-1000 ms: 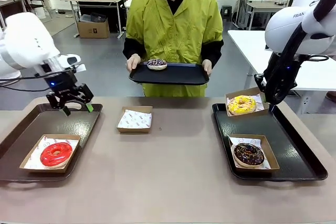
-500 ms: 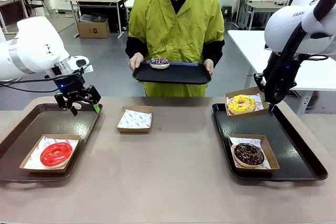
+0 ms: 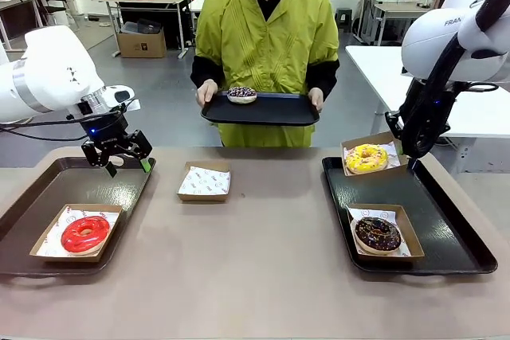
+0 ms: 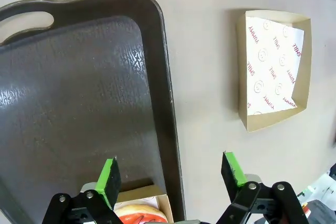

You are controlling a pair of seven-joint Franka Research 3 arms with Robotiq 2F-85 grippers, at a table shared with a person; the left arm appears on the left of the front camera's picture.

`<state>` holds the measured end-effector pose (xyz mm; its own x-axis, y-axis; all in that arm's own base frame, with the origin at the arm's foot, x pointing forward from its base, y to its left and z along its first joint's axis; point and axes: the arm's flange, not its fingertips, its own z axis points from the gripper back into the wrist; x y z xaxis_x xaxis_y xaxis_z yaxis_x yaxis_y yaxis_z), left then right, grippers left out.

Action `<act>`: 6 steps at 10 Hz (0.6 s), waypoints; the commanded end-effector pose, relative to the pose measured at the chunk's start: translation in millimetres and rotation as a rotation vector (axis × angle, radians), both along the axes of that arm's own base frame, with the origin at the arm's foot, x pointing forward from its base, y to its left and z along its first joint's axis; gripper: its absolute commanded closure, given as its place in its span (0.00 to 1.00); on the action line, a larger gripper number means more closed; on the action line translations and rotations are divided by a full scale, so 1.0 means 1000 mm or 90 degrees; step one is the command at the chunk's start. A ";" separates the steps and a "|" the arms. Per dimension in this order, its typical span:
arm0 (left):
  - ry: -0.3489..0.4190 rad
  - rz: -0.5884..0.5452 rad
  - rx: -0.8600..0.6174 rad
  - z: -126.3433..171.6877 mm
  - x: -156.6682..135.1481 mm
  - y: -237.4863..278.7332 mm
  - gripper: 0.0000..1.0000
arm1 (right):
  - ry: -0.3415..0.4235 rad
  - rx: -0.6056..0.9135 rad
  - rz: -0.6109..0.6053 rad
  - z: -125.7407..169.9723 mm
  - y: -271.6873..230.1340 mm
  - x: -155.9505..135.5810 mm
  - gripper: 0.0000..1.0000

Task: Individually package the donuts and arrange them on the tray.
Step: Place the picked Paper togo box on the Handle tray while simultaneously picking up another Paper togo box from the table with the other hand.

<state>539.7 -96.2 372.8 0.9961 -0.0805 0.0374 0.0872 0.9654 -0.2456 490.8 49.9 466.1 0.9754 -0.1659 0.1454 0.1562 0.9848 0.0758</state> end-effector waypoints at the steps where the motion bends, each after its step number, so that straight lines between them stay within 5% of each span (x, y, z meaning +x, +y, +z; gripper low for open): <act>1: 0.001 0.000 0.036 0.007 0.012 -0.016 0.00 | 0.013 0.009 0.009 0.001 -0.014 0.012 0.99; 6: 0.000 -0.041 0.122 0.030 0.071 -0.096 0.00 | 0.040 -0.015 0.066 -0.013 -0.072 0.039 0.99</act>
